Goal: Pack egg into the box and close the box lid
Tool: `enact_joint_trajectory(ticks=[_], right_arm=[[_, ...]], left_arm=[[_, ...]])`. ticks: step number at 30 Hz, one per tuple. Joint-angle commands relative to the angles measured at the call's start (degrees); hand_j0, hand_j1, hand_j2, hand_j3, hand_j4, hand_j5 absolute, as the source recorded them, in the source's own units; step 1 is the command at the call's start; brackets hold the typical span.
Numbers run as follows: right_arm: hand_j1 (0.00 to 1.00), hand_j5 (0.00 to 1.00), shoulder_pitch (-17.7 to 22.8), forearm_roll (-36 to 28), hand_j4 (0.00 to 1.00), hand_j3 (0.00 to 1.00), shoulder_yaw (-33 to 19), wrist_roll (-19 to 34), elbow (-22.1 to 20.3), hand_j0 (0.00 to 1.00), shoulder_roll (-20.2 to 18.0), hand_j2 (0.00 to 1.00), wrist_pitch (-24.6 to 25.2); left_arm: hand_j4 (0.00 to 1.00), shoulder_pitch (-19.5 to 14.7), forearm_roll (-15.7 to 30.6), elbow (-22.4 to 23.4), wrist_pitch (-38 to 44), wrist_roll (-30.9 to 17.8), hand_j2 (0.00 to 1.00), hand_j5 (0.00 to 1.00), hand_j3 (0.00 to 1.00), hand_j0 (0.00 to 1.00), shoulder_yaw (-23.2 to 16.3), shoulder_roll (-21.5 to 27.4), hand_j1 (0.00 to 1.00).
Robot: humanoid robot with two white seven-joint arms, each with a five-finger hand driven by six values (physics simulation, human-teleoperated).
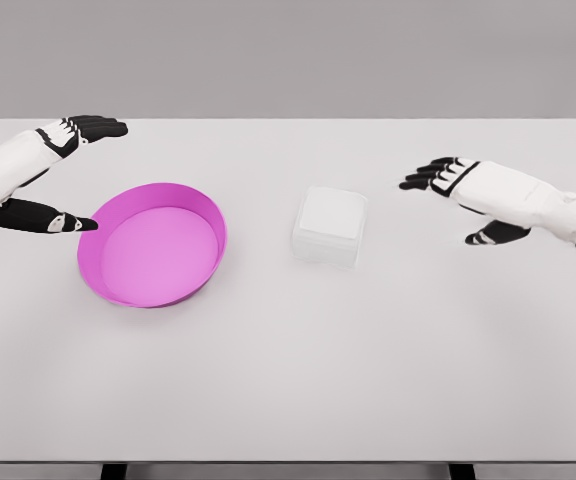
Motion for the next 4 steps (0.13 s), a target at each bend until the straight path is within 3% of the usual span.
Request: enact_joint_trajectory(ticks=[1, 4], right_arm=[[1.00, 1.00, 0.0, -0.7, 1.00, 1.00, -1.0, 0.0, 1.2, 1.00, -0.7, 1.00, 0.2], [1.00, 1.00, 0.5, -0.7, 1.00, 1.00, -1.0, 0.0, 1.1, 1.00, -1.6, 1.00, 0.2]], left_arm=[[1.00, 0.0, 0.4, 0.0, 0.2, 0.0, 1.00, 1.00, 1.00, 1.00, -0.1, 0.0, 1.00], [1.00, 0.0, 0.4, 0.0, 0.2, 0.0, 1.00, 1.00, 1.00, 1.00, -0.1, 0.0, 1.00]])
